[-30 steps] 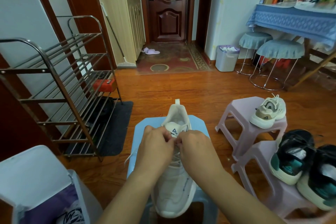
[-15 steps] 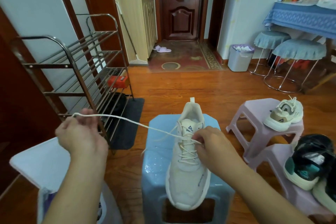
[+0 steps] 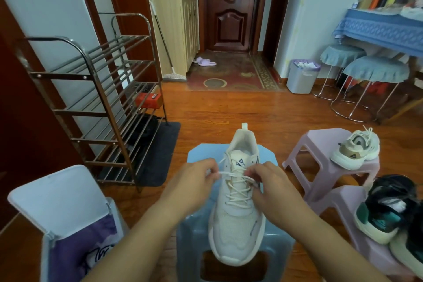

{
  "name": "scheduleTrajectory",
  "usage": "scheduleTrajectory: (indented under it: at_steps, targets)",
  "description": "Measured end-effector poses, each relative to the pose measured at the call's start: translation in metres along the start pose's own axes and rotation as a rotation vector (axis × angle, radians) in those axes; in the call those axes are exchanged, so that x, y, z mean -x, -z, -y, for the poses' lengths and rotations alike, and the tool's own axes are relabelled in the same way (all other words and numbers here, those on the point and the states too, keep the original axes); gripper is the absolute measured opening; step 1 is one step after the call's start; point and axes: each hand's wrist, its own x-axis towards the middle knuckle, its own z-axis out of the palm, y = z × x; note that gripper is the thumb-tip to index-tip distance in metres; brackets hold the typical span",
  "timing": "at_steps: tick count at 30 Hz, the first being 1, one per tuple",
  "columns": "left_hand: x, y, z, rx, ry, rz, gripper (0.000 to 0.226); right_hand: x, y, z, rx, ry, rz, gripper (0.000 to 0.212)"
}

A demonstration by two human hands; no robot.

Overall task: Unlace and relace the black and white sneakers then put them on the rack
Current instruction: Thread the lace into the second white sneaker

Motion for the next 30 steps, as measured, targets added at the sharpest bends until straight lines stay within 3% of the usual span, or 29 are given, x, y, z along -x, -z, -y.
scheduleTrajectory:
  at_steps: [4, 9, 14, 18, 20, 23, 26, 30]
  targets:
    - [-0.001, 0.043, 0.024, 0.215, 0.148, -0.187, 0.019, 0.001, -0.008, -0.005, 0.085, 0.021, 0.023, 0.048]
    - [0.013, 0.056, 0.044, 0.134, 0.232, -0.074, 0.005, 0.000, -0.009, -0.003, 0.079, -0.009, 0.021, 0.048]
    - [0.015, 0.052, 0.029, 0.201, 0.257, -0.145, 0.011, 0.000, -0.004, 0.000, -0.064, -0.110, 0.042, 0.043]
    - [0.019, 0.035, 0.010, 0.367, 0.178, -0.105, 0.020, -0.006, 0.016, -0.001, -0.310, -0.240, -0.256, 0.032]
    - [0.019, 0.023, 0.002, 0.521, 0.145, -0.068, 0.015, -0.011, 0.020, -0.002, -0.269, -0.167, -0.360, 0.031]
    - [0.010, 0.006, -0.007, 0.635, 0.158, -0.065, 0.010, -0.019, 0.011, 0.000, -0.079, 0.055, -0.342, 0.023]
    - [0.001, -0.007, -0.013, 0.562, 0.162, -0.110, 0.014, -0.025, -0.007, 0.001, 0.056, 0.214, -0.323, 0.022]
    - [-0.006, -0.013, -0.014, 0.358, 0.188, -0.146, 0.013, -0.029, -0.019, 0.003, 0.071, 0.246, -0.337, 0.021]
